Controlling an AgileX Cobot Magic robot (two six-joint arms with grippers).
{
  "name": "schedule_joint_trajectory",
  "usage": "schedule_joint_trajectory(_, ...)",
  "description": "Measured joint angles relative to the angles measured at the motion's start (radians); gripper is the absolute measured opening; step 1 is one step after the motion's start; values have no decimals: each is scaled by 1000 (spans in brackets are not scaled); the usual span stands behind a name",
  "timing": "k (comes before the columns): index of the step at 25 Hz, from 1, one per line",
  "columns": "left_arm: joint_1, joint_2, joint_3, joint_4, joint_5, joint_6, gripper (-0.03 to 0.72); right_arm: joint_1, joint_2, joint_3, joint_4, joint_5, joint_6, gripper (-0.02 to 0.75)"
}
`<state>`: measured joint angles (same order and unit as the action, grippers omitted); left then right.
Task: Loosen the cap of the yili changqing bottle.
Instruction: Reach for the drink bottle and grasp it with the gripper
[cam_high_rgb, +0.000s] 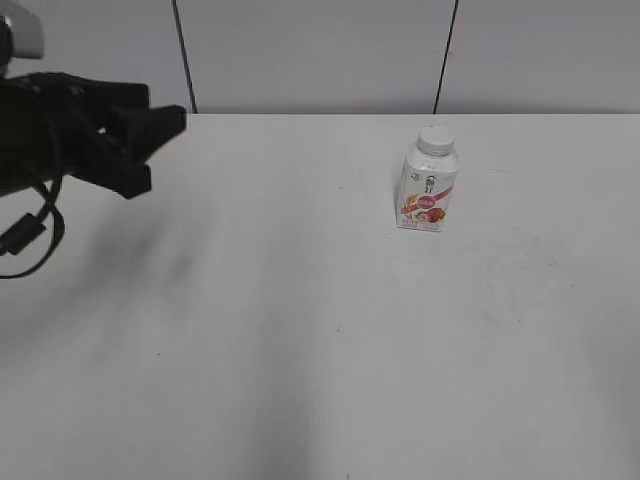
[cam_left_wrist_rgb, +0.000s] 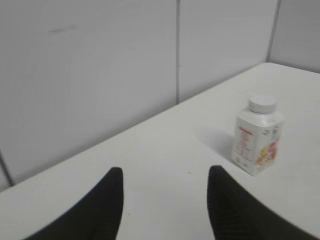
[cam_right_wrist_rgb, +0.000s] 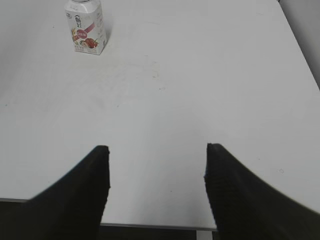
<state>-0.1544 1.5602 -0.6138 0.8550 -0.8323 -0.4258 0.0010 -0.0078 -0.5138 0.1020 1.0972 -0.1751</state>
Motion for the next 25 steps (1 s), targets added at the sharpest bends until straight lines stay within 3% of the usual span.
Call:
schedule_joint_trajectory(3,-1,102,-66,121,-46,-57,347,0,0,0,0,0,0,482)
schedule_joint_trajectory(9,13,258,-196,175,-96,-76,347,0,0,0,0,0,0,482)
schedule_joint_trajectory(12,28,358,-315,338,-181,-109,347,0,0,0,0,0,0,482)
schedule_joint_trajectory(15,29,450,-454,543,-232,-238,347,0,0,0,0,0,0,482)
schedule_joint_trajectory(20,27,555,-630,645,-290,-347,356,0,0,0,0,0,0,482)
schedule_joint_trajectory(23,12,613,-708,652,-301,-374,431,0,0,0,0,0,0,482)
schedule_joint_trajectory(25,-4,650,-744,651,-301,-377,534,0,0,0,0,0,0,482)
